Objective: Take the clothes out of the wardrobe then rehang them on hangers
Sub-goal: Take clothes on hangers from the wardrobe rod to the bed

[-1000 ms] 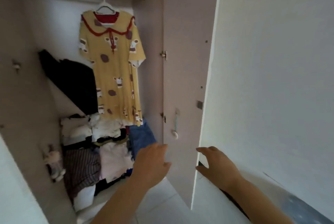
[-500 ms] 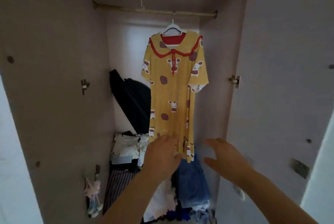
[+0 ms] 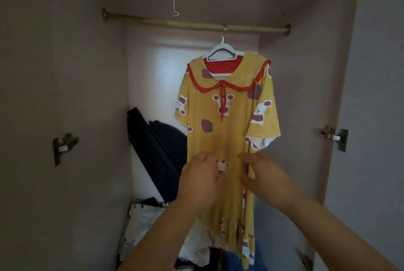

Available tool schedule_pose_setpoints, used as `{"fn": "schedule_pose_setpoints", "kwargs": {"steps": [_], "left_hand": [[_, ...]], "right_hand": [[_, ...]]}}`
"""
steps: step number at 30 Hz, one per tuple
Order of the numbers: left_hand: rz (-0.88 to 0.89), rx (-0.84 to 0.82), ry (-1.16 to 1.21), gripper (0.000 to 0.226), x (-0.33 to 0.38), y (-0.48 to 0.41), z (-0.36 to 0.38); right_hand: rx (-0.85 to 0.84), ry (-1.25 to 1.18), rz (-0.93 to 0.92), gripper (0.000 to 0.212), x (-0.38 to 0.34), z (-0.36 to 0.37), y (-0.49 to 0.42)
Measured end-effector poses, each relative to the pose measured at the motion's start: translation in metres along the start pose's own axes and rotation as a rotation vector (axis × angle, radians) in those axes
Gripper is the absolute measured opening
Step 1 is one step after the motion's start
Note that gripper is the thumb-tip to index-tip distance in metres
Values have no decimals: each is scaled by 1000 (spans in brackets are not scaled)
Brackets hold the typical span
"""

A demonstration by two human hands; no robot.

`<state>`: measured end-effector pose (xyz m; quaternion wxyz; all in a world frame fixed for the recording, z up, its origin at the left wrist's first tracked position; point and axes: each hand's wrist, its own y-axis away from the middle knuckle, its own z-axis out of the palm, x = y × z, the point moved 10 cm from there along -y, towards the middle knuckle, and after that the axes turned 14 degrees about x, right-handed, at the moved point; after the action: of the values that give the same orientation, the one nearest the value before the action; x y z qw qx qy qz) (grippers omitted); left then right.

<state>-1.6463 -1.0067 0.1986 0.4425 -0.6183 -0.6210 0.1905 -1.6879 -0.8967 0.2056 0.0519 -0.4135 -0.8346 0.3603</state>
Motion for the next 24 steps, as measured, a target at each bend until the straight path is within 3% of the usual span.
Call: {"fn": "schedule_pose_setpoints", "kwargs": {"steps": [16,24], "left_hand": [[40,241,-201,54,-73,-240,75],[63,349,-107,51,-115,-333,83]], "right_hand": [[298,-23,-303,46,44,41,-286],[638,223,-393,48,39,4,-394]]}}
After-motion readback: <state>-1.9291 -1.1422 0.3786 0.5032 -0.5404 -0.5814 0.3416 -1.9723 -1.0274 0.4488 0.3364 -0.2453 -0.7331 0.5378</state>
